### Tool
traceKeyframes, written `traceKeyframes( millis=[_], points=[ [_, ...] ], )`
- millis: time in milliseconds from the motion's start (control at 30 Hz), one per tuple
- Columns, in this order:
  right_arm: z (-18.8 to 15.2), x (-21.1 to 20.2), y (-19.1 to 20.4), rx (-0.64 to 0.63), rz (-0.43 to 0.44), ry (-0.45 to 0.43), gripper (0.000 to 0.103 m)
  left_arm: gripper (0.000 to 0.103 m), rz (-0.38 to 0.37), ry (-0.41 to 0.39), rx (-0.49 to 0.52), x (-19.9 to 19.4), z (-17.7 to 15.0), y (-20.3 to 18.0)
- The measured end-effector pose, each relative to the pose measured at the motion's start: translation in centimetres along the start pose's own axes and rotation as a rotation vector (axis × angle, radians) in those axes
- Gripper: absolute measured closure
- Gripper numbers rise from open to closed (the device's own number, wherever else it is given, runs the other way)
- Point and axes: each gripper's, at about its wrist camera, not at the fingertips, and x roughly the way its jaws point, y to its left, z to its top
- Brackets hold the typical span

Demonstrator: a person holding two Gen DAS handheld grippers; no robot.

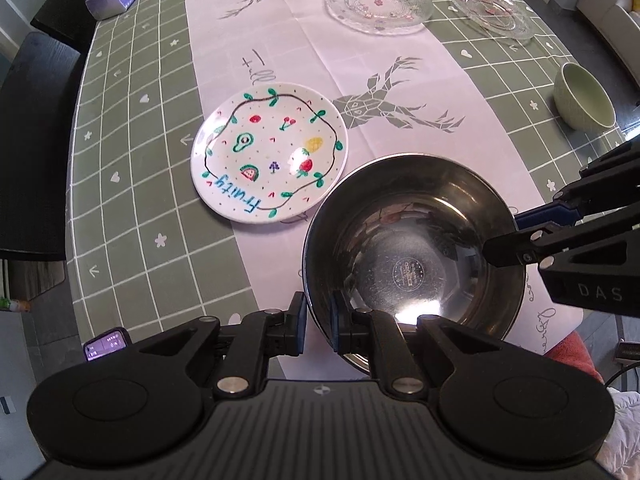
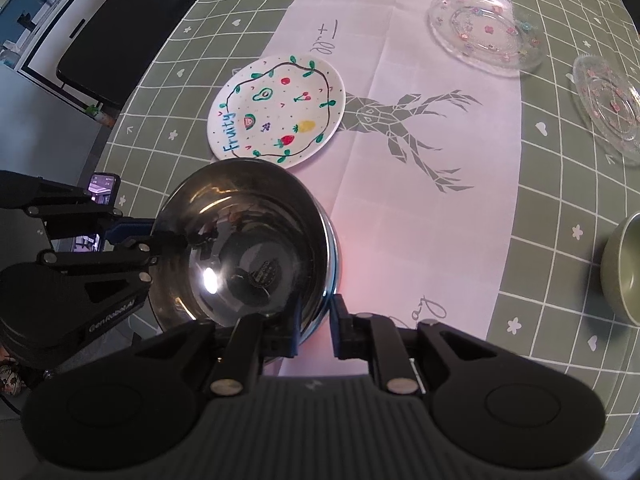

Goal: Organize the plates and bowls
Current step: 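Carry the stacked bowls beside the painted plate and open both grippers, then move both grippers to the sage-green bowl rim and close them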

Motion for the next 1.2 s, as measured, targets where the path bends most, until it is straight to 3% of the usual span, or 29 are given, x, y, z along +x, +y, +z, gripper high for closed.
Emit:
traceKeyframes(
  millis=[100,267,533,900,1033,1200],
  points=[
    [-0.1,-0.4,0.3,-0.019,-0.014,-0.013,0.071,0.073,0.006,-0.023,0.019,-0.6,0.2,0.0],
    [-0.4,-1.4,0.2,-0.027,-0.018,-0.032,0.065,0.066,-0.007,-0.065,0.025,-2.1,0.7,0.3],
    [-0.9,-4.0,-2.1,0.0,-0.035,-0.081,0.064,0.061,-0.089,-0.179,0.046,-6.0,2.6,-1.1],
    [-1.2,-9.1,-10.7,0.189,-0.067,-0.205,0.061,0.059,-0.258,-0.337,0.064,-10.7,7.7,-5.5],
    [-1.5,-10.4,-14.5,0.282,-0.07,-0.241,0.06,0.058,-0.335,-0.359,0.035,-10.3,10.2,-6.9],
    [-2.1,-11.1,-19.0,0.395,-0.063,-0.267,0.059,0.058,-0.374,-0.357,0.02,-8.3,13.0,-8.8]
  ],
)
